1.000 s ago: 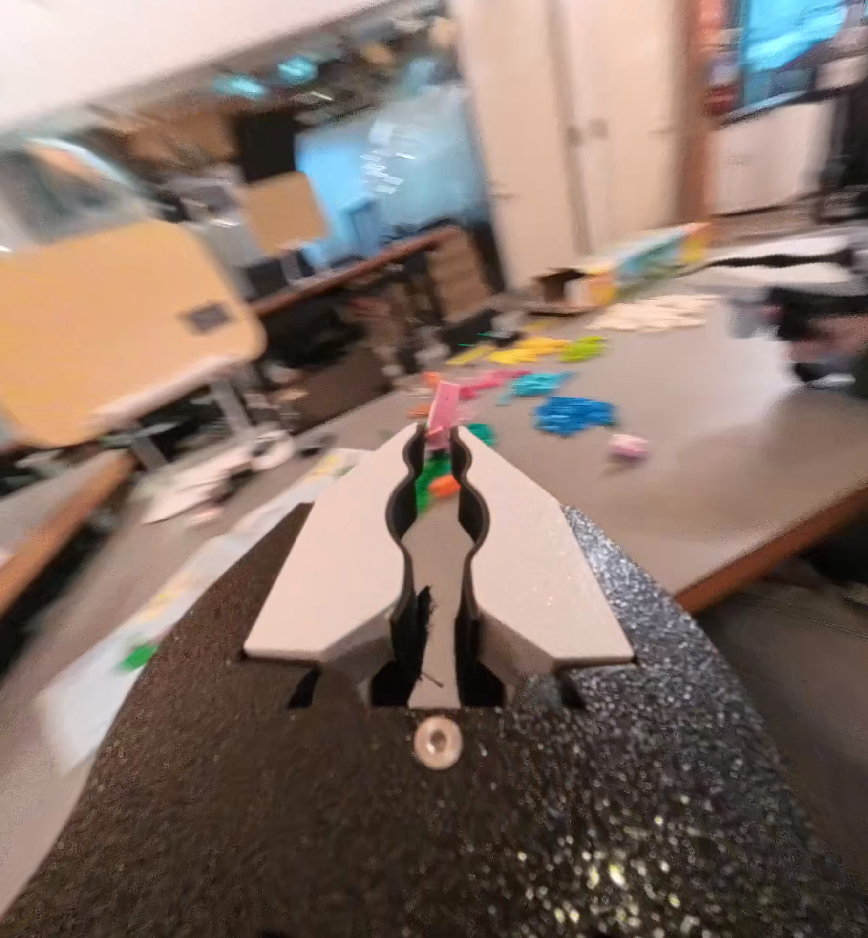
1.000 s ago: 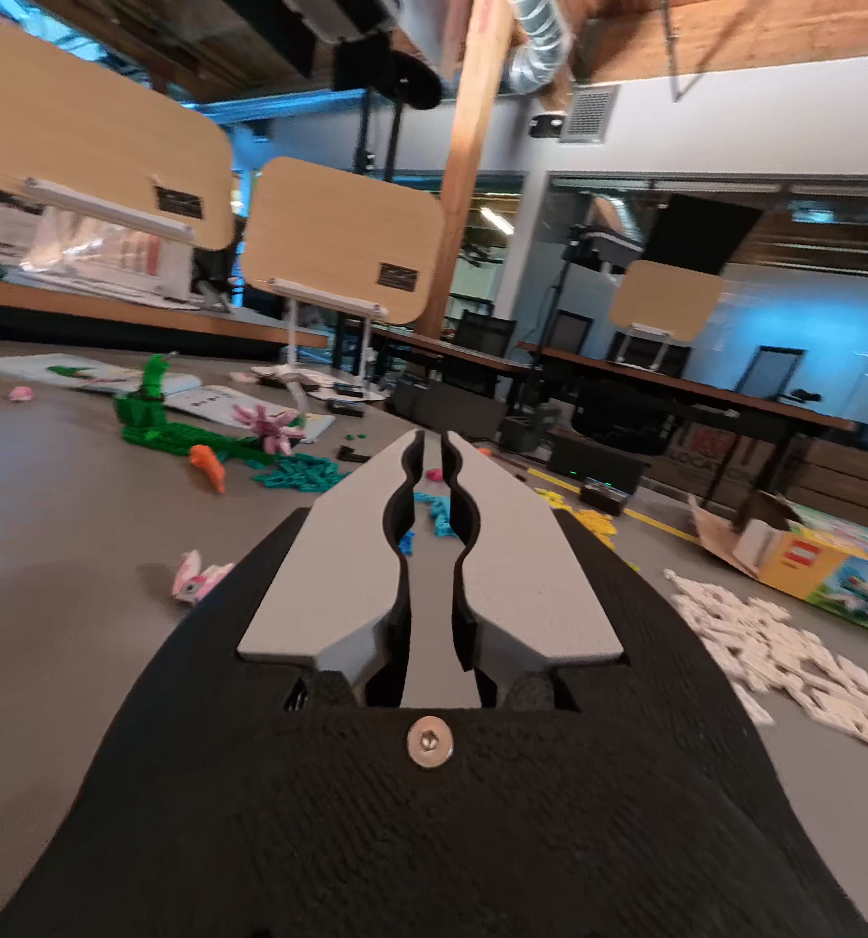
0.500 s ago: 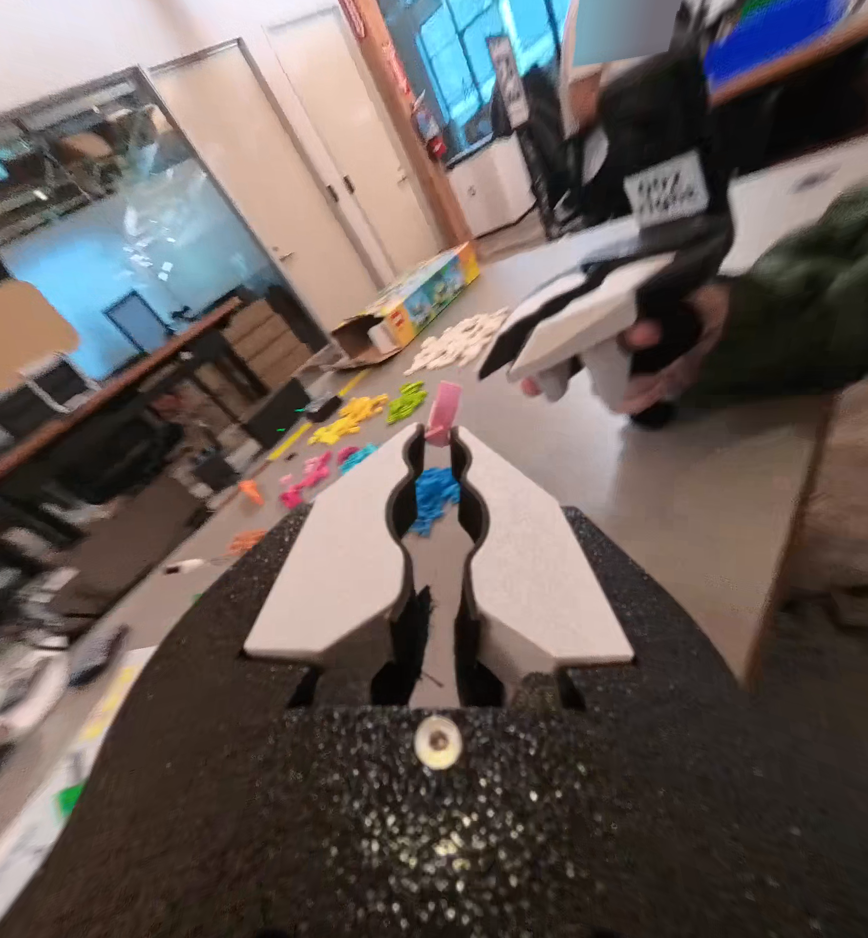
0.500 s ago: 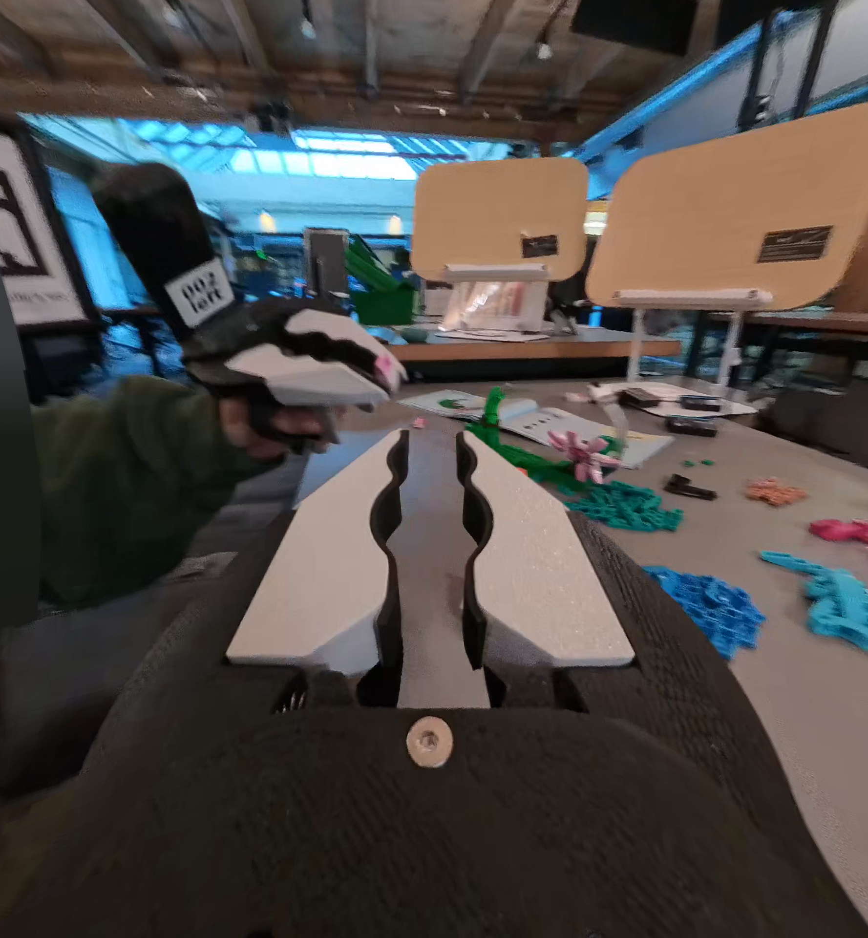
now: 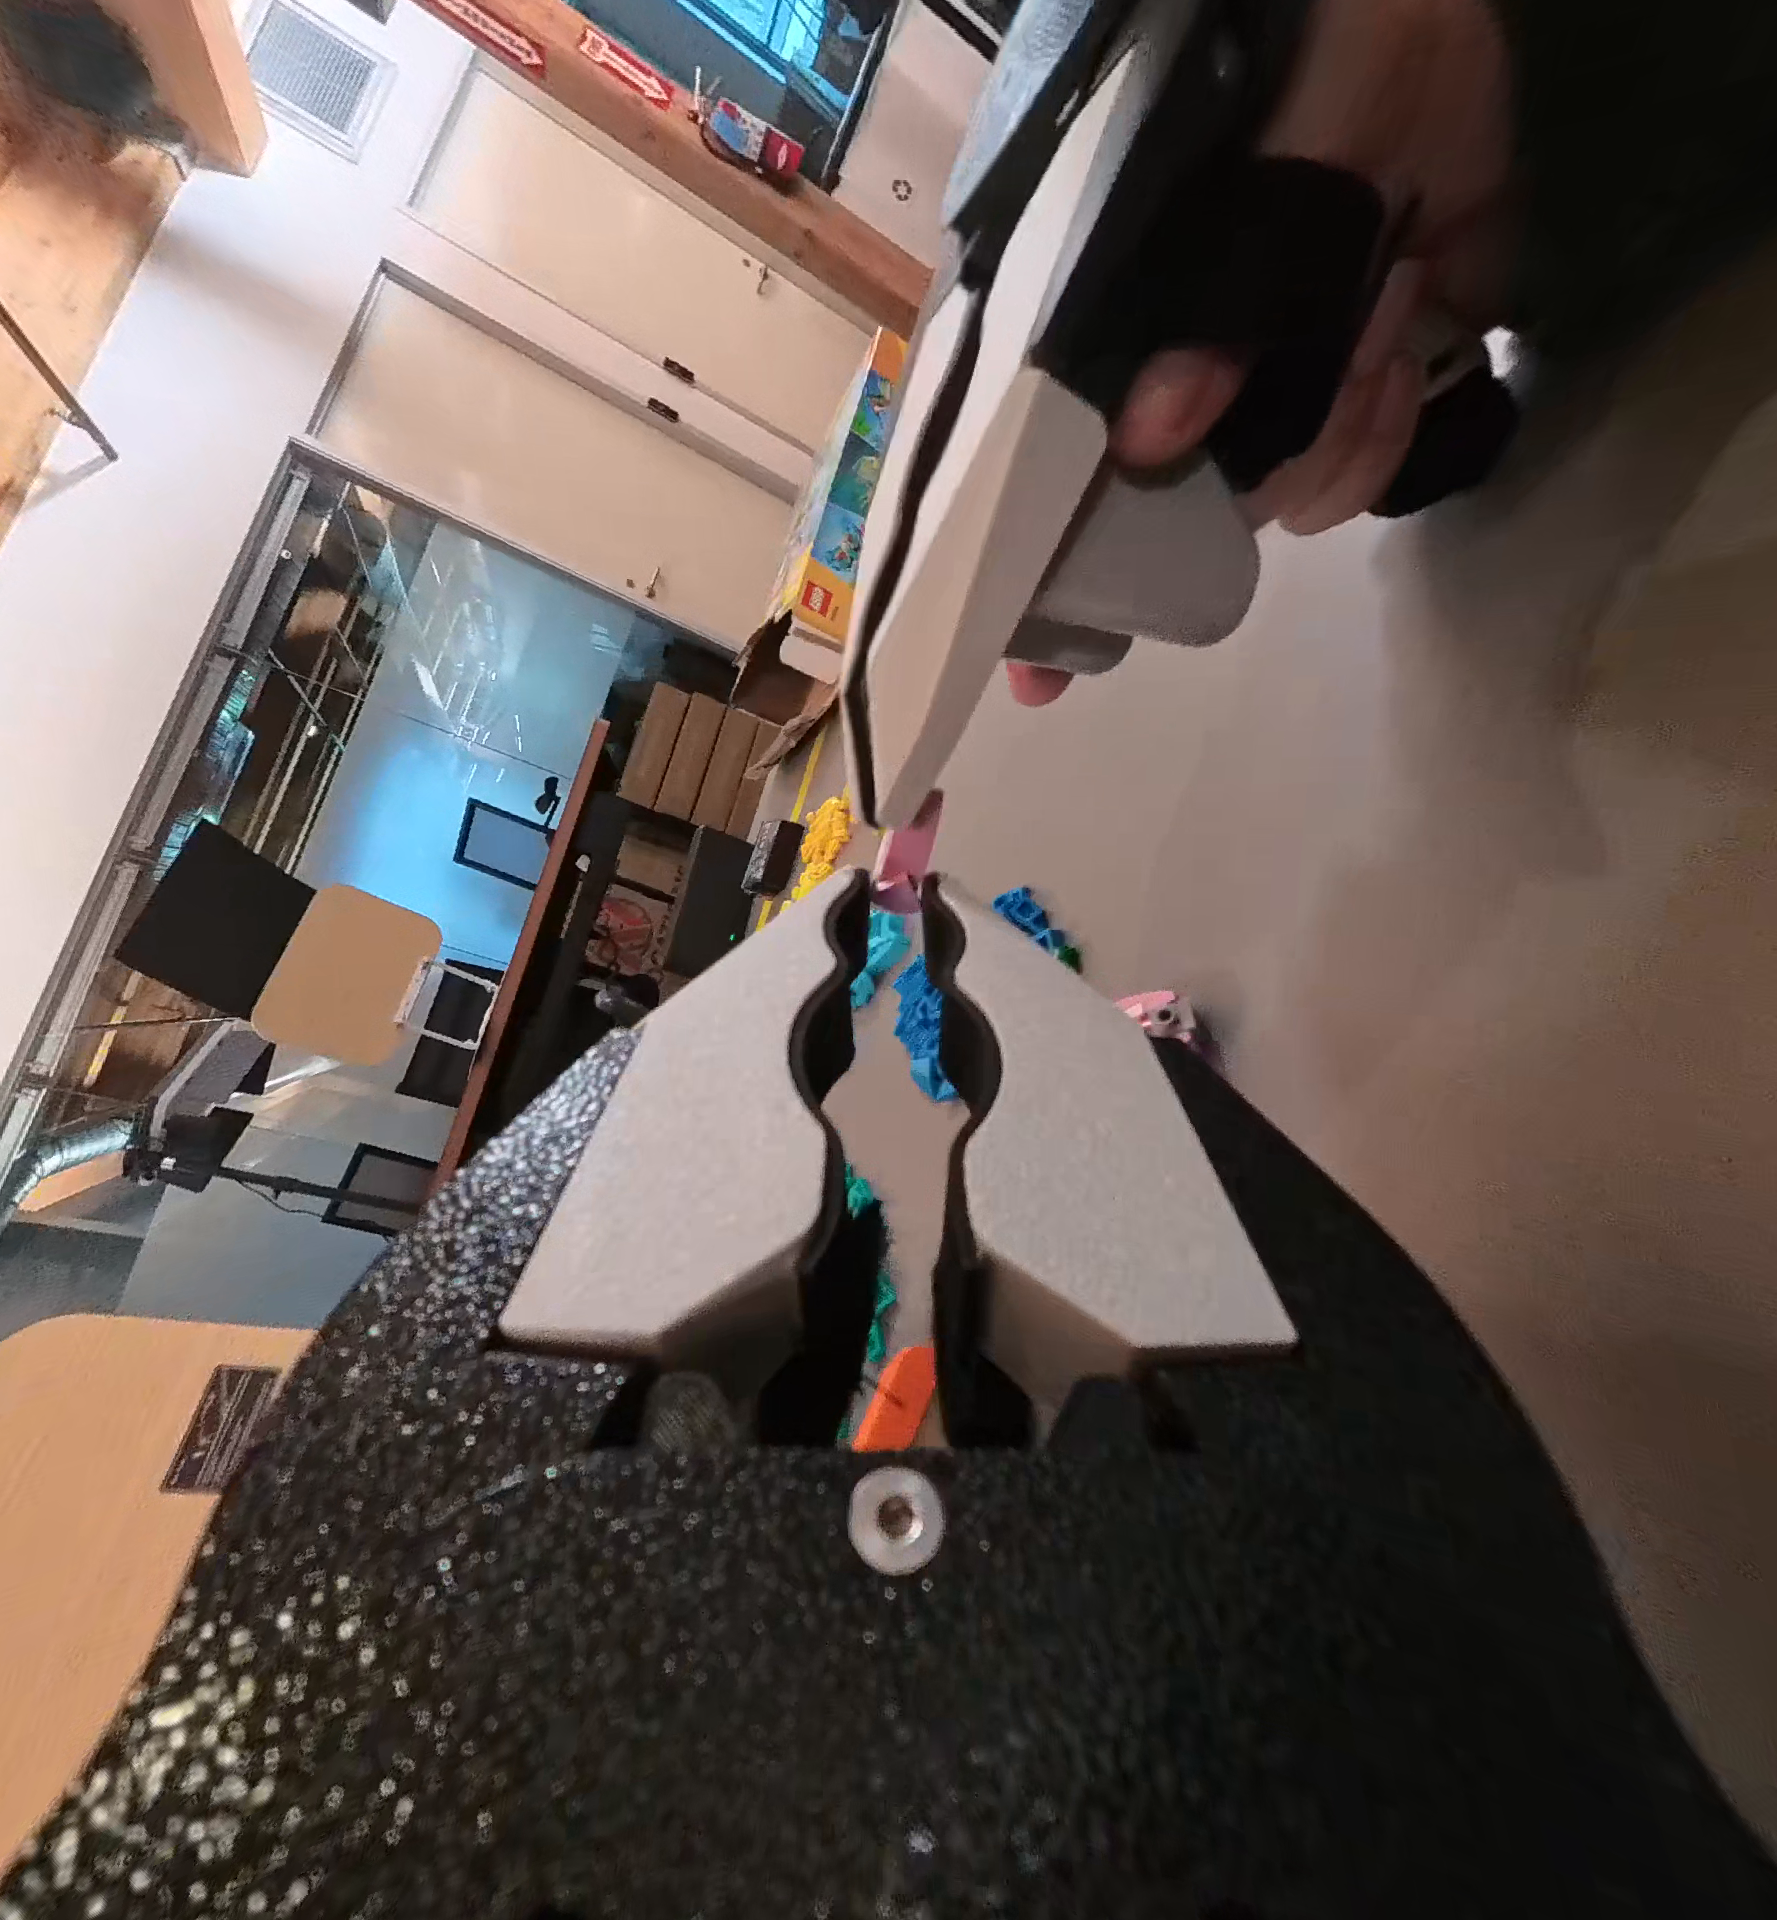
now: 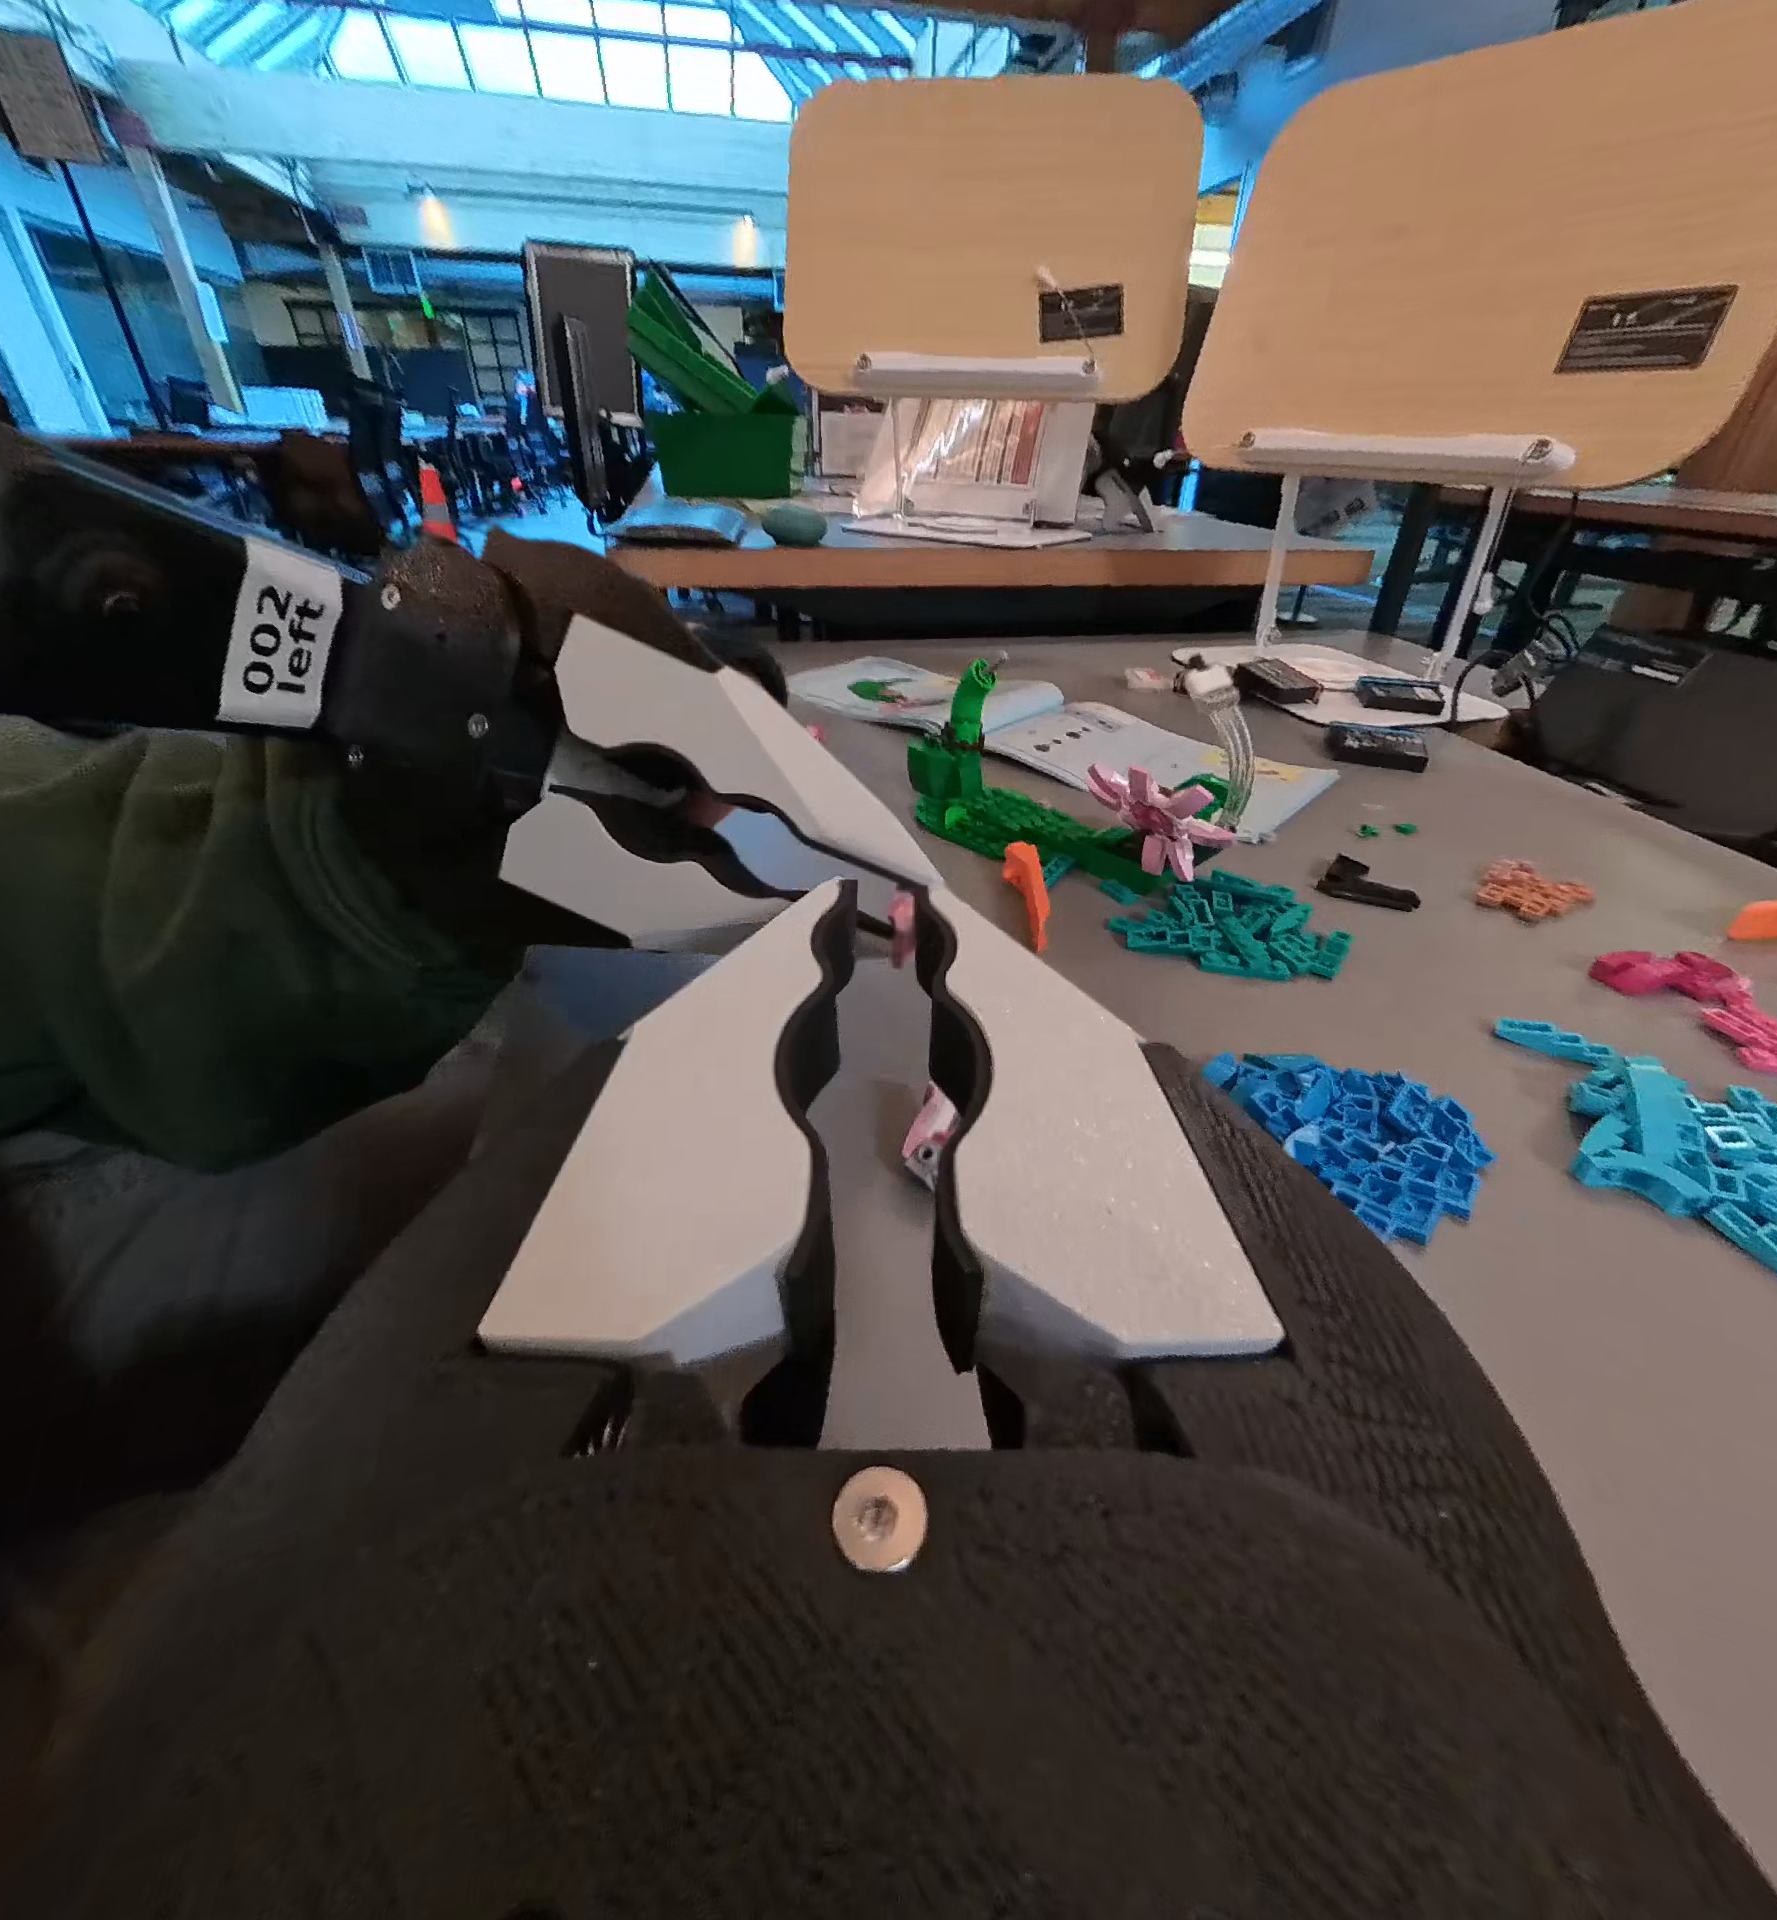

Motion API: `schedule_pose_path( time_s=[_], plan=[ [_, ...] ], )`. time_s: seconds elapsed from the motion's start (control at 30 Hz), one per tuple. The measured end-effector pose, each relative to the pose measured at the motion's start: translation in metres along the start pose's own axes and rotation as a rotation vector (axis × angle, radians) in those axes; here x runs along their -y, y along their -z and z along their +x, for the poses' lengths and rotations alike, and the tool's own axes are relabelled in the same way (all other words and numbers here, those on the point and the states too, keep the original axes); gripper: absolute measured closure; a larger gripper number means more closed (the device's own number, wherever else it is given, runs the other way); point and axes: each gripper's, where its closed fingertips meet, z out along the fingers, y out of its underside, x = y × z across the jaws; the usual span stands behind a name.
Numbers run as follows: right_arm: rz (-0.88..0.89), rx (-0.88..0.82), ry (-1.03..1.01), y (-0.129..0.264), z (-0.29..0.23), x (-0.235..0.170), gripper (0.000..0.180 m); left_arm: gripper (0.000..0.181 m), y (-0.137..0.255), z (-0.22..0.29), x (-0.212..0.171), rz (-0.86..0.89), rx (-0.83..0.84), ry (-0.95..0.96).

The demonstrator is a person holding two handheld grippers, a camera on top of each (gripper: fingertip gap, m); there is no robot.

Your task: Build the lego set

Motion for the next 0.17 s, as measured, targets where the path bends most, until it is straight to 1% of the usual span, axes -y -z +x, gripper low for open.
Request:
schedule_pose_path(
  time_s=[0.03,0.07,0.17],
  plan=[
    [-0.013,-0.012,0.003,-0.0008,0.0015,-0.0017,0.178,0.173,-0.0009,0.0016,0.0001,0.003,-0.007,0.005],
    [-0.023,-0.025,0.004,-0.0015,0.0033,-0.0029,0.180,0.173,-0.0012,0.0026,0.0002,0.007,-0.010,0.014],
    [-0.031,-0.063,0.022,-0.0011,0.0091,-0.0037,0.180,0.173,-0.0011,0.0020,-0.0025,-0.004,-0.007,0.021]
  ],
)
